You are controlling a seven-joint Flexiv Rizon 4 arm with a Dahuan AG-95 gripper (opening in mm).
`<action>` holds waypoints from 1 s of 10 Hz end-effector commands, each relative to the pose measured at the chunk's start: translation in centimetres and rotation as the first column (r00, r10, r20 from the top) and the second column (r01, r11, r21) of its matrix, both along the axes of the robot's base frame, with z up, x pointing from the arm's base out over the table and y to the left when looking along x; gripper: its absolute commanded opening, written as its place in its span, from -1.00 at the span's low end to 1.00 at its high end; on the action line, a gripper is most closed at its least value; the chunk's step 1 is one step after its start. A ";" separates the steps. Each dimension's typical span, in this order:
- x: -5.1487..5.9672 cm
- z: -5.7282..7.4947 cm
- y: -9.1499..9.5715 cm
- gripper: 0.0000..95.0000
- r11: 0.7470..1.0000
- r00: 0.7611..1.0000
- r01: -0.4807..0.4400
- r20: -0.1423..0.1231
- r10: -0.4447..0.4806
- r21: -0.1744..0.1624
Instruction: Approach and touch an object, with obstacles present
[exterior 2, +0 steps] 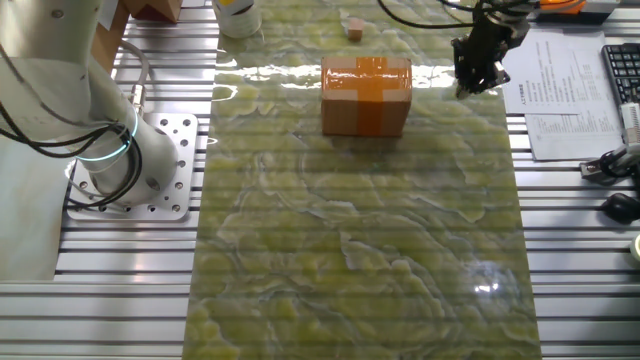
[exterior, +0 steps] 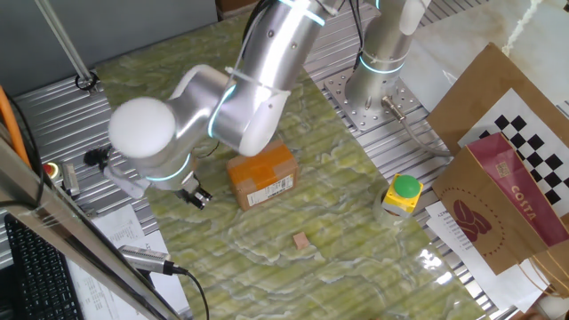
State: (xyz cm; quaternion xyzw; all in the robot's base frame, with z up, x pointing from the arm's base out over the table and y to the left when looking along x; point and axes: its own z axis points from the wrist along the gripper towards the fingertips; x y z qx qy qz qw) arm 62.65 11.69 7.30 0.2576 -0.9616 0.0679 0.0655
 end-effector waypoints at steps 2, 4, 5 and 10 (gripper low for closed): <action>0.2 -0.9 2.8 -1.00 0.987 0.999 -0.043 0.008 0.042 0.153; 0.3 -0.7 4.8 -1.00 0.986 1.000 -0.024 0.020 0.021 0.167; 0.2 -0.7 6.1 -1.00 0.986 0.999 -0.021 0.030 0.016 0.165; -2.4 -1.5 12.3 -1.00 0.984 0.995 0.082 0.045 -0.090 0.161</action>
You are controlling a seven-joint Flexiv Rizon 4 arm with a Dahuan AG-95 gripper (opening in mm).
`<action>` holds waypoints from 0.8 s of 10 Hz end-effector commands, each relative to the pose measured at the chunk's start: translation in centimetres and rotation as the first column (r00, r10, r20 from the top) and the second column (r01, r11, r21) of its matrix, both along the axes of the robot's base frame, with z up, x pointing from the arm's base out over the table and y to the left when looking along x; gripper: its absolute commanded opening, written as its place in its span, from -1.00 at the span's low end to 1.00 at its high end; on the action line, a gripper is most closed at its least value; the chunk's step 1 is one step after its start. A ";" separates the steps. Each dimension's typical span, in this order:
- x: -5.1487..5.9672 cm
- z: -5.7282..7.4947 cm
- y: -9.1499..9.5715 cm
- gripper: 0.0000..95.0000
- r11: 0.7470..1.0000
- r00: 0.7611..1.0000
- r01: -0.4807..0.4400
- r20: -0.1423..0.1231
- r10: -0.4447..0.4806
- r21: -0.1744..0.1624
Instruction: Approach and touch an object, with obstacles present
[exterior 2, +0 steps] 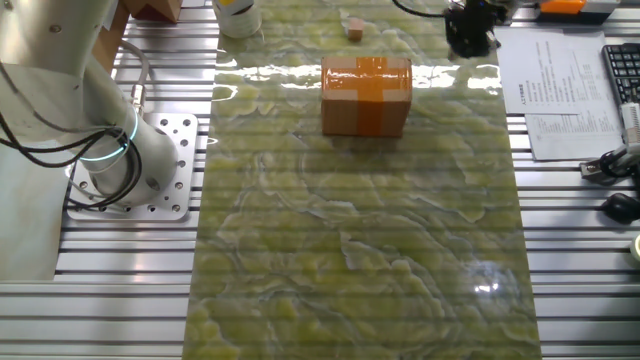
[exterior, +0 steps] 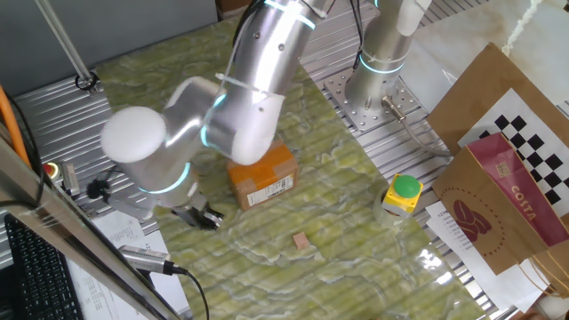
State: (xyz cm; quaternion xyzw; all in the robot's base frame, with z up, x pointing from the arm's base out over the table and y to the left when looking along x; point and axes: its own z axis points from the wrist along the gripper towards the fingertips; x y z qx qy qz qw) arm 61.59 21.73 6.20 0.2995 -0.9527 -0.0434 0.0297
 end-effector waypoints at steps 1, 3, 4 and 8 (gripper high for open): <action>-1.7 -0.4 3.0 -1.00 0.981 0.984 0.179 0.037 -0.177 -0.073; -2.6 -0.7 5.2 -1.00 0.974 0.977 0.210 0.037 -0.208 -0.083; -2.9 -0.8 5.7 -1.00 0.973 0.977 0.214 0.037 -0.211 -0.083; -3.0 -0.8 5.8 -1.00 0.971 0.973 0.225 0.063 -0.220 -0.082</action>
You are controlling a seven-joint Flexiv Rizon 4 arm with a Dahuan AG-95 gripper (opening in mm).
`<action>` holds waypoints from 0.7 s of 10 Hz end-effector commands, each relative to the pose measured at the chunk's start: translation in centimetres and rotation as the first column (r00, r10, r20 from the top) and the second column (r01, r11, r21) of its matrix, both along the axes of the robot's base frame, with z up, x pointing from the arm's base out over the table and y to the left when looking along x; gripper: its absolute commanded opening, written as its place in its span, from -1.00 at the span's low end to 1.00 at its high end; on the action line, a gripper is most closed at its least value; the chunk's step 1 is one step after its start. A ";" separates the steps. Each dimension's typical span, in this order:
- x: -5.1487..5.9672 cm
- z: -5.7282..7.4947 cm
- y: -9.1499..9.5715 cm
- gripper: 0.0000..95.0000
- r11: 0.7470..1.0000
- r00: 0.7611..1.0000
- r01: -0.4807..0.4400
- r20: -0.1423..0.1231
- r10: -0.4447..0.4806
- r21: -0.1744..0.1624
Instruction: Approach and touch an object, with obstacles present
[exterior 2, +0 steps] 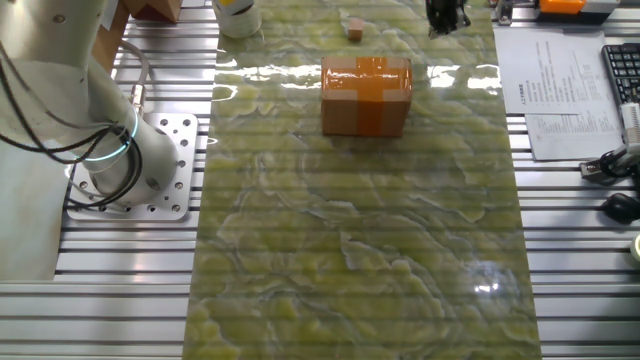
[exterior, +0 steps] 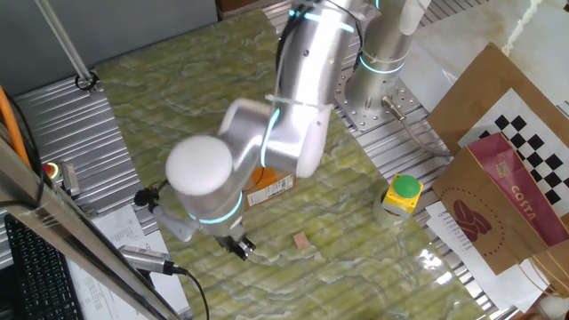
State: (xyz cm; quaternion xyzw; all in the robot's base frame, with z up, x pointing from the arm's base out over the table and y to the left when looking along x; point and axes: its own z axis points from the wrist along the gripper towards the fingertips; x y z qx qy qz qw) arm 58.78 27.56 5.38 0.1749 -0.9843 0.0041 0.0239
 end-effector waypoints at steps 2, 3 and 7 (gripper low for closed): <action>-0.2 0.0 0.0 -1.00 0.991 0.991 -0.131 0.021 0.130 0.013; -0.2 0.0 0.0 -1.00 0.975 0.975 -0.221 0.017 0.220 0.021; -3.1 -0.7 0.1 -1.00 0.932 0.935 -0.355 0.038 0.353 0.071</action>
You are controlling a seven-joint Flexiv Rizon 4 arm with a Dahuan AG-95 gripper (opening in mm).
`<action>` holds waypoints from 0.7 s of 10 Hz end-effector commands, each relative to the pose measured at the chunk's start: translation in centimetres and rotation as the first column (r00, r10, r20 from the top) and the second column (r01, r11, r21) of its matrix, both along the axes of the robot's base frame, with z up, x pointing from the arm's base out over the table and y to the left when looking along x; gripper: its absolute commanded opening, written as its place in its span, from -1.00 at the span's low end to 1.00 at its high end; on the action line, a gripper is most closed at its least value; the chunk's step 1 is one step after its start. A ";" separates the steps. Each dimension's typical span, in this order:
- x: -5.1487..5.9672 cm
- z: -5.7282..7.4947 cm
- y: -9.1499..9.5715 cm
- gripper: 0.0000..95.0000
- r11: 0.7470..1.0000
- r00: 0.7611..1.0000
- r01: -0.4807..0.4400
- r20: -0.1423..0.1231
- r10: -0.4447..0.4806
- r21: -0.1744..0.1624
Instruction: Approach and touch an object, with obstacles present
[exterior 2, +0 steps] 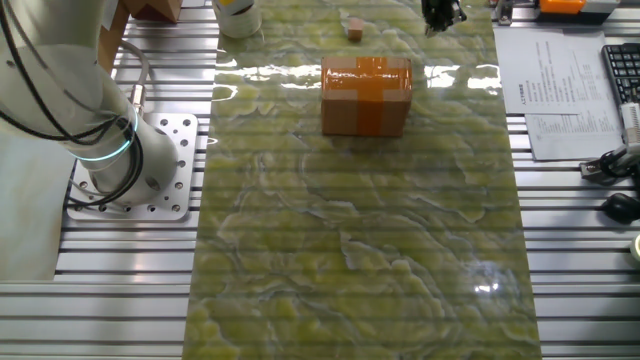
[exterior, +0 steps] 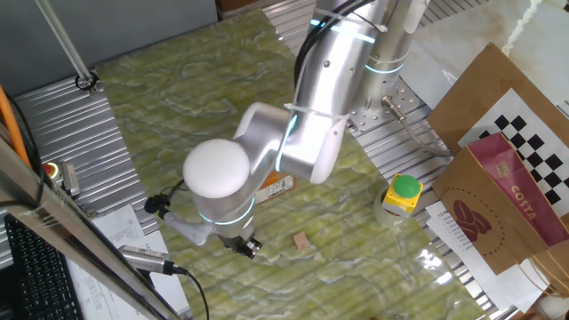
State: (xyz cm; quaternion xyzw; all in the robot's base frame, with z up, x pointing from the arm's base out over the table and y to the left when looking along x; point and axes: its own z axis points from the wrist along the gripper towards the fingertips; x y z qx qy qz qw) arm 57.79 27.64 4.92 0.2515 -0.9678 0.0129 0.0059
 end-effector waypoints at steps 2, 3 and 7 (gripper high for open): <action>-3.5 0.1 0.3 -1.00 0.945 0.946 -0.322 -0.012 0.323 0.066; -4.5 0.1 0.3 -1.00 0.936 0.938 -0.345 -0.014 0.347 0.061; -8.4 -0.2 0.4 -1.00 0.867 0.868 -0.495 -0.018 0.496 0.054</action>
